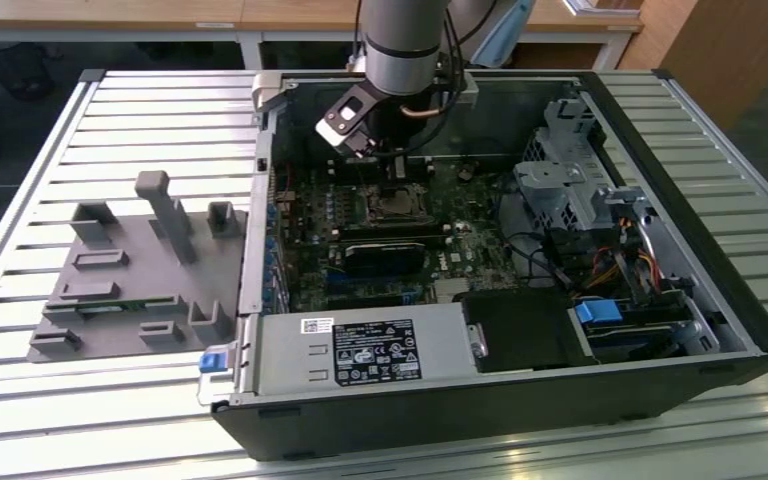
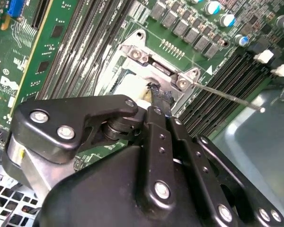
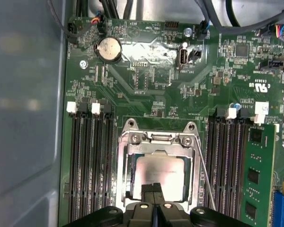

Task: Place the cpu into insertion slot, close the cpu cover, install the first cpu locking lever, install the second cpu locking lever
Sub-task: 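Close the cpu cover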

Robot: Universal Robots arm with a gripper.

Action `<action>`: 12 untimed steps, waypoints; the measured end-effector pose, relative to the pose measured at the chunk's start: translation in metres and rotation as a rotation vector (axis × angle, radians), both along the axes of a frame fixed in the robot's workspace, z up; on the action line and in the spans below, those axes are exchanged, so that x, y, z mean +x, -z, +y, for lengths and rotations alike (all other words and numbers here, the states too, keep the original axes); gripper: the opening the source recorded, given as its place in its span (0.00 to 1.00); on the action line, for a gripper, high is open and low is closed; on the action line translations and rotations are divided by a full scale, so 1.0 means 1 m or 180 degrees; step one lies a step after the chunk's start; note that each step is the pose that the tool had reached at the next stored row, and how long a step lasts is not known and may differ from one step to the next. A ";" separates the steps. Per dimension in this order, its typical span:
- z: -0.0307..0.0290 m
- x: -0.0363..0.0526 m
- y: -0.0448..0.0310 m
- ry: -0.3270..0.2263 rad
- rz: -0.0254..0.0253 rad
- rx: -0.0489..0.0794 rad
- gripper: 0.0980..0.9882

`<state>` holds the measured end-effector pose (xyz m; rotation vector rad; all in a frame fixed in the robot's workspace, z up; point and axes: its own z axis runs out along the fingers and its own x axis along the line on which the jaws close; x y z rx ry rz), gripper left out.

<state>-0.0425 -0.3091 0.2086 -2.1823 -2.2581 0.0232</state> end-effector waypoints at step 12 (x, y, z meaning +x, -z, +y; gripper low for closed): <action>0.0000 0.0053 0.0000 0.0000 0.0000 0.0000 0.01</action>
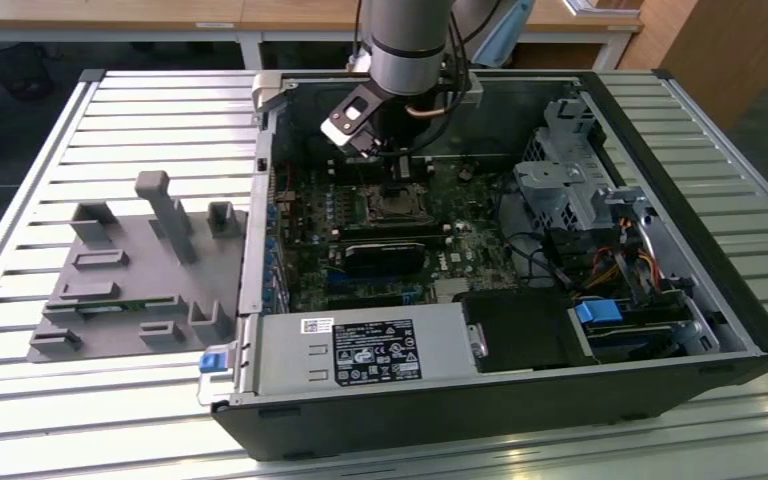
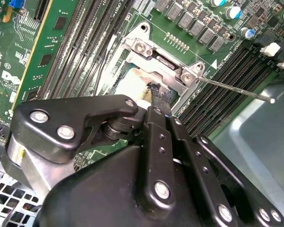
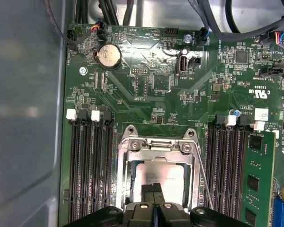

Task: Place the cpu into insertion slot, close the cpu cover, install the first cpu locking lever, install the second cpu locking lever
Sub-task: 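Close the cpu cover, then install the first cpu locking lever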

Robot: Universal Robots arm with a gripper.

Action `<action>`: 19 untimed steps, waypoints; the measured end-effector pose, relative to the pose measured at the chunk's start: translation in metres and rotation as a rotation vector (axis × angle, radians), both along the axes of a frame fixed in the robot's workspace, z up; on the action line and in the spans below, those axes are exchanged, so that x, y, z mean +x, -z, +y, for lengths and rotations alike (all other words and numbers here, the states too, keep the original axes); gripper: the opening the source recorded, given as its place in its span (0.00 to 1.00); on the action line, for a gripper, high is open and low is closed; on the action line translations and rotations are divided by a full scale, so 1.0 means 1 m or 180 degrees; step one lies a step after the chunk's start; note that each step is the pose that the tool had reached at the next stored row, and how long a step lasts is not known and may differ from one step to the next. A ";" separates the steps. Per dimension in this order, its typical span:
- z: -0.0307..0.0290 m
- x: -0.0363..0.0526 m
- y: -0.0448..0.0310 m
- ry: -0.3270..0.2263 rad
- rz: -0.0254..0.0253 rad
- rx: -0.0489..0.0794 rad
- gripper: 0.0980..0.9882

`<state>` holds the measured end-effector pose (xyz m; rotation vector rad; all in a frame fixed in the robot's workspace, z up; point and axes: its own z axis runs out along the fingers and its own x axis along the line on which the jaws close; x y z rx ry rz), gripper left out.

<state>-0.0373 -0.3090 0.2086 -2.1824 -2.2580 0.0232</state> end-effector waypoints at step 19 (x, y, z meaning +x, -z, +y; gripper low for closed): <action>0.0000 0.0001 -0.0248 0.0000 0.0000 0.0000 0.01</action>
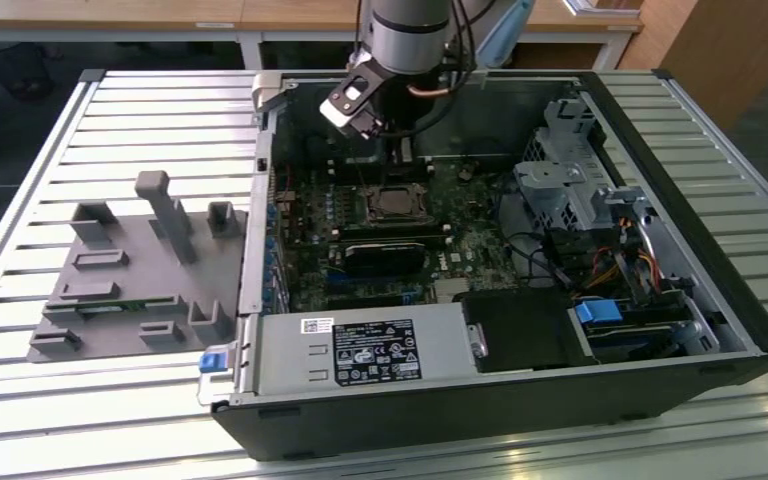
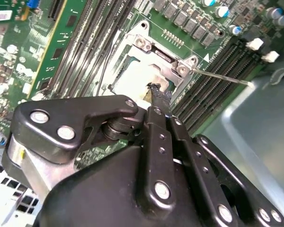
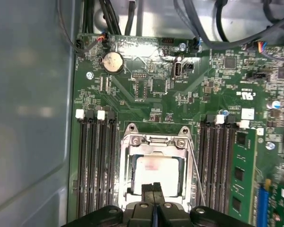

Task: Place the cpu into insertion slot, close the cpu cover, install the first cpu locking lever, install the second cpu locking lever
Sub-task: 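Install the first cpu locking lever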

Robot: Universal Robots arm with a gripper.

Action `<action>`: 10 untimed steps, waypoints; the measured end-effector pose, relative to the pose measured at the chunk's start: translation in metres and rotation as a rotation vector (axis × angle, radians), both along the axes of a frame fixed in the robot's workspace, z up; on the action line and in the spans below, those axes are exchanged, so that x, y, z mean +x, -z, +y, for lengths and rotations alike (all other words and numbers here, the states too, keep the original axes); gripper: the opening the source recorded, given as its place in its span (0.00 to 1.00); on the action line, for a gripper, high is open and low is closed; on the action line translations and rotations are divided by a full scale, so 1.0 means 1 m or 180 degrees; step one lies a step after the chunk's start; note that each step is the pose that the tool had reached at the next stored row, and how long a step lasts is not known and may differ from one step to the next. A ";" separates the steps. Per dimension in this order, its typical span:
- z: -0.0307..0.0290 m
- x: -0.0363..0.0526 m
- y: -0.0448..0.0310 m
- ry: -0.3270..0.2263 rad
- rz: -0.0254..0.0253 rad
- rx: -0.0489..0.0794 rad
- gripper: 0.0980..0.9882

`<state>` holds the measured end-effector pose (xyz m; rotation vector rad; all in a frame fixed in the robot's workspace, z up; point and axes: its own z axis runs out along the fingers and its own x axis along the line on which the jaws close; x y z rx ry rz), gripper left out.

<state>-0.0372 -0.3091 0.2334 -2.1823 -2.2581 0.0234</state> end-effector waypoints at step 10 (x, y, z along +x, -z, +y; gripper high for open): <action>0.0000 0.0000 -0.0277 0.0000 -0.0001 0.0001 0.01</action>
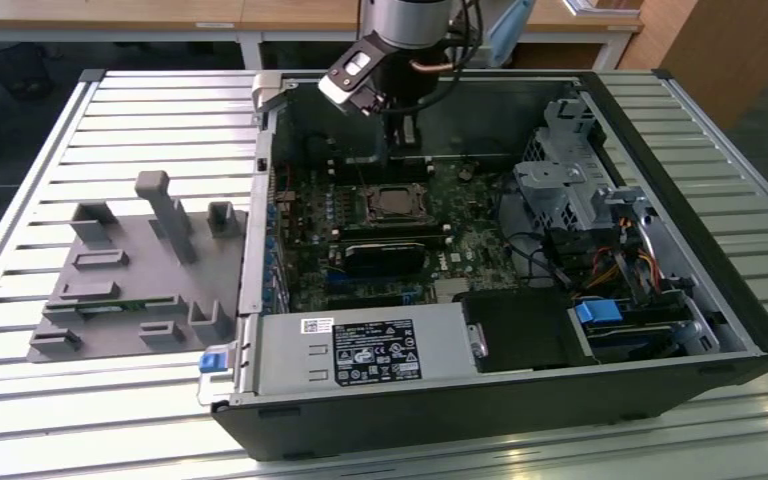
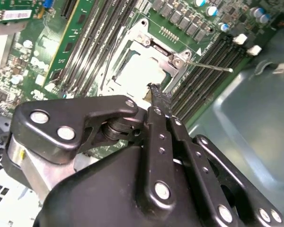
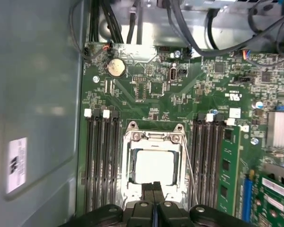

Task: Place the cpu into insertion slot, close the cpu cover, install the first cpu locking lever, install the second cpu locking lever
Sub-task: 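Install the first cpu locking lever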

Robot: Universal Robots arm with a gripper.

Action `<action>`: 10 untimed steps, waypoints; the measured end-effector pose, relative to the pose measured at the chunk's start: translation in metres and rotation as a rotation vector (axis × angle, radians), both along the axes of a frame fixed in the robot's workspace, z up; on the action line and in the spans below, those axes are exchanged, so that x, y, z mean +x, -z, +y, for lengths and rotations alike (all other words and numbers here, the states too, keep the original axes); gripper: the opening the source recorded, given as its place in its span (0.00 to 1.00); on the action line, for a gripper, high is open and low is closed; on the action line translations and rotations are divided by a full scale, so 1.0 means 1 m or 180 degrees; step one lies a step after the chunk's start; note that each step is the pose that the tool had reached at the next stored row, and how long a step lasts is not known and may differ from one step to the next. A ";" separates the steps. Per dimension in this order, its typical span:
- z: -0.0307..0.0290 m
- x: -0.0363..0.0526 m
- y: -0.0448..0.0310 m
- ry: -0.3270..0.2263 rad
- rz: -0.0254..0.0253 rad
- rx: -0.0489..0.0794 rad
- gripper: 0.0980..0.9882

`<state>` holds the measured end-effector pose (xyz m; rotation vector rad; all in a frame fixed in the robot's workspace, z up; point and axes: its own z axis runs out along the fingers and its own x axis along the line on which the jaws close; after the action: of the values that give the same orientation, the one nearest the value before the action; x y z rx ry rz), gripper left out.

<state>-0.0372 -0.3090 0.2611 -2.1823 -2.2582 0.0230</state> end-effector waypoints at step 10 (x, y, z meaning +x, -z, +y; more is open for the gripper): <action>0.0000 0.0000 -0.0084 -0.0212 -0.0005 0.0000 0.01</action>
<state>-0.0372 -0.3091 0.2695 -2.1071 -2.3306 0.0212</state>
